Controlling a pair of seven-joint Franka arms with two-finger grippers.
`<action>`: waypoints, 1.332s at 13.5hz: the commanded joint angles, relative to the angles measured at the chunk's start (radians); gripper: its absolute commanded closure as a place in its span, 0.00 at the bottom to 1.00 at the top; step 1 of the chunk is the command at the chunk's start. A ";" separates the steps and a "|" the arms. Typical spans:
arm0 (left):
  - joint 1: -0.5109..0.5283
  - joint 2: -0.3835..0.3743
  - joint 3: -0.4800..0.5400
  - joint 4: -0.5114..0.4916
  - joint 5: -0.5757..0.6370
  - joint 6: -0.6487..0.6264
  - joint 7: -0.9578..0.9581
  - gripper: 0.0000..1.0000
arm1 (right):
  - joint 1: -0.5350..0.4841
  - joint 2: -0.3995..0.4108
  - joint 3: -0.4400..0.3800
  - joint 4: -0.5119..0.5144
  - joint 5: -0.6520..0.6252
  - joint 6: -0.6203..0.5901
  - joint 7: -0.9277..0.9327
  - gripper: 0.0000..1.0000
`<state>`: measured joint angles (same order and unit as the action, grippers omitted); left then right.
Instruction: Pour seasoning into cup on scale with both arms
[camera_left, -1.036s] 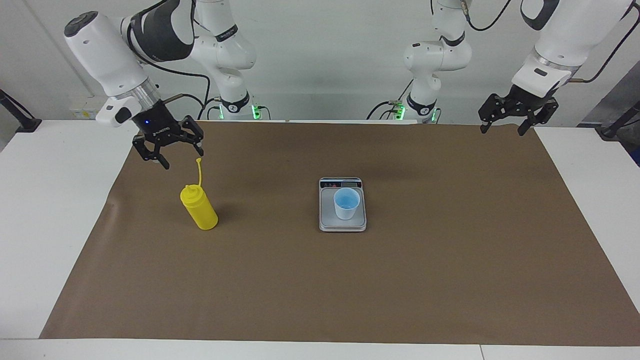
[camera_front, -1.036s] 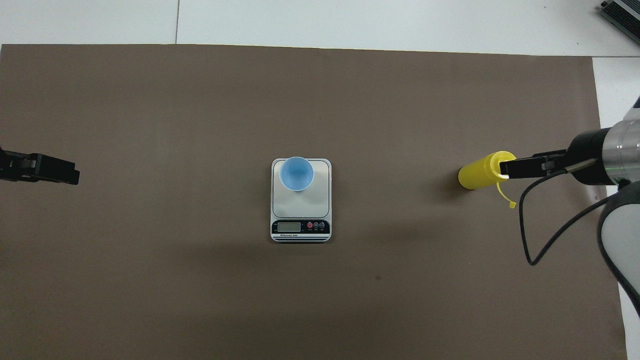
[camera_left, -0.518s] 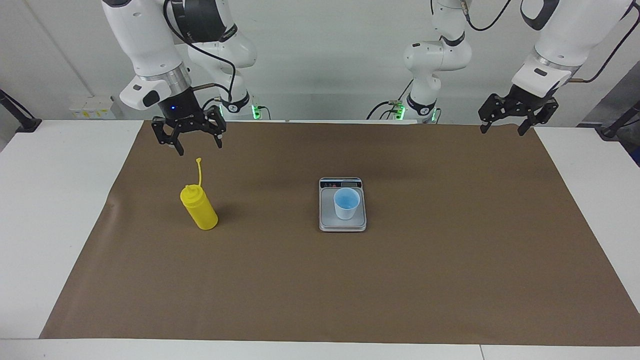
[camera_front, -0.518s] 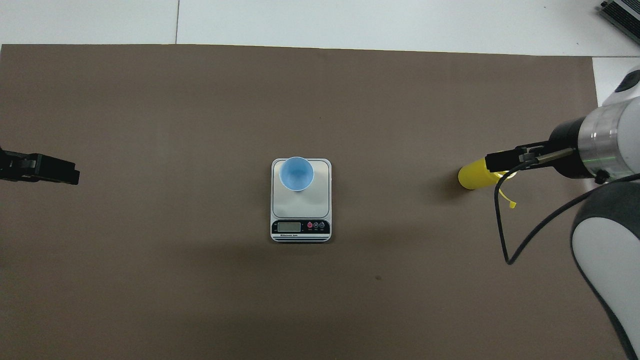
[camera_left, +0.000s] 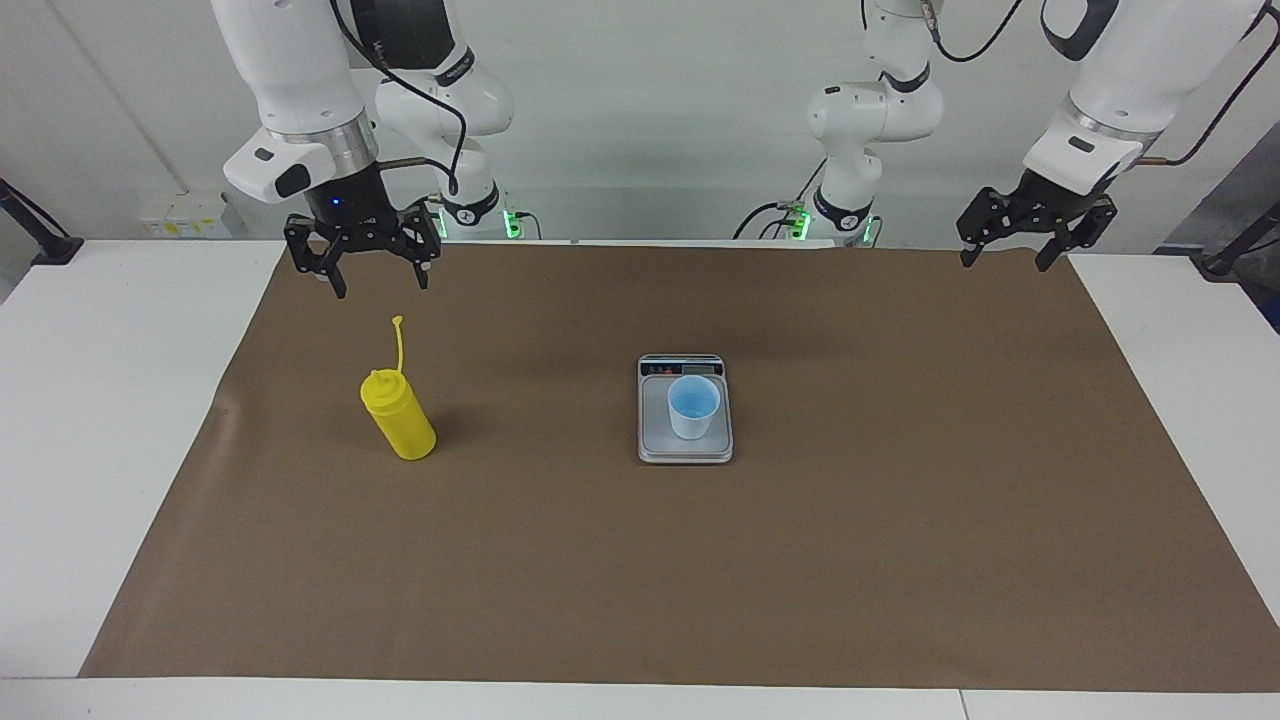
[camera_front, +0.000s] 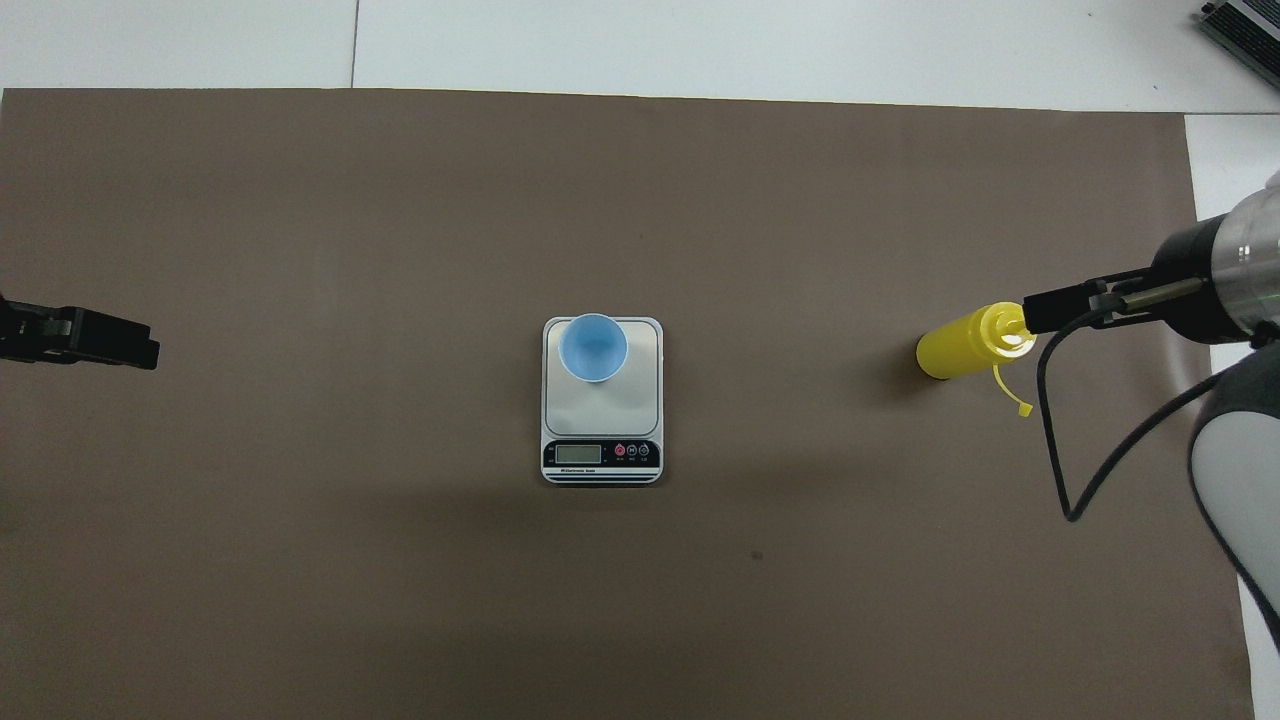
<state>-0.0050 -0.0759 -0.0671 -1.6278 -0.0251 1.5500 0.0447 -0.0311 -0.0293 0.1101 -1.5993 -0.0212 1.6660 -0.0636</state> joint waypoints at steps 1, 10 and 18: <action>0.016 -0.015 -0.008 -0.007 -0.007 -0.018 -0.002 0.00 | -0.022 0.038 0.008 0.100 -0.028 -0.101 0.024 0.00; 0.016 -0.015 -0.008 -0.007 -0.007 -0.016 -0.002 0.00 | -0.029 0.008 0.008 0.012 -0.005 -0.086 0.173 0.00; 0.016 -0.015 -0.008 -0.007 -0.007 -0.018 -0.003 0.00 | -0.029 0.003 0.008 0.007 -0.005 -0.077 0.168 0.00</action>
<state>-0.0050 -0.0759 -0.0671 -1.6278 -0.0251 1.5499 0.0447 -0.0558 -0.0045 0.1127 -1.5636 -0.0263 1.5716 0.0899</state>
